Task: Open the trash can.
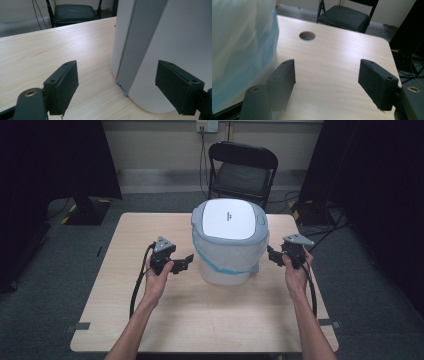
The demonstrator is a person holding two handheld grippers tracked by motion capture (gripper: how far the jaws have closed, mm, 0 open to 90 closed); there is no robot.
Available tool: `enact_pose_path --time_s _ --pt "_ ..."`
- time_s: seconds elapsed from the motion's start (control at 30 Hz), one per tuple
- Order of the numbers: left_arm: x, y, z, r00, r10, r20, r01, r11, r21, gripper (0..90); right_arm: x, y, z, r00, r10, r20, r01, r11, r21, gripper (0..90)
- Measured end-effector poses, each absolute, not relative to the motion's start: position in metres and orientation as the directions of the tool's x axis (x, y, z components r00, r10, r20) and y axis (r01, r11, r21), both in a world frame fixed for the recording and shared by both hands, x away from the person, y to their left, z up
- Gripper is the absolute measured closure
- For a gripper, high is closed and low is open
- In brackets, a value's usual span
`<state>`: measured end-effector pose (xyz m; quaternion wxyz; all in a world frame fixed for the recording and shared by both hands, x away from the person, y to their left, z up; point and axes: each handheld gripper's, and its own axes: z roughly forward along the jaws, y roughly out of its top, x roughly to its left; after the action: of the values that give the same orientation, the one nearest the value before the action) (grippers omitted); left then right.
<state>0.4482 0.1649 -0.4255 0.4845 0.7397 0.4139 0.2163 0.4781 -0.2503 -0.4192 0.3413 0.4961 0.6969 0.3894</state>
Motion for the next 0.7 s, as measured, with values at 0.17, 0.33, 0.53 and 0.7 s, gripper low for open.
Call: enact_pose_path --time_s 0.17,0.33,0.53,0.7 --pt "0.432 0.166 -0.428 0.579 0.812 -0.072 0.38 -0.191 0.905 18.5 0.489 -0.242 -0.418 -0.289 0.956 -0.051 0.416 0.173 0.893 26.9" --pt "0.423 0.163 -0.425 0.596 0.802 -0.043 0.355 -0.216 0.909 18.5 0.483 -0.226 -0.418 -0.374 0.927 -0.036 0.404 0.198 0.893 37.8" --pt "0.424 0.169 -0.425 0.584 0.809 -0.065 0.372 -0.195 0.907 18.5 0.467 -0.215 -0.415 -0.395 0.918 -0.045 0.388 0.211 0.897 48.0" --pt "0.424 0.172 -0.425 0.564 0.825 -0.039 0.38 -0.218 0.899 18.4 0.446 -0.202 -0.412 -0.44 0.897 -0.051 0.366 0.23 0.902 46.2"
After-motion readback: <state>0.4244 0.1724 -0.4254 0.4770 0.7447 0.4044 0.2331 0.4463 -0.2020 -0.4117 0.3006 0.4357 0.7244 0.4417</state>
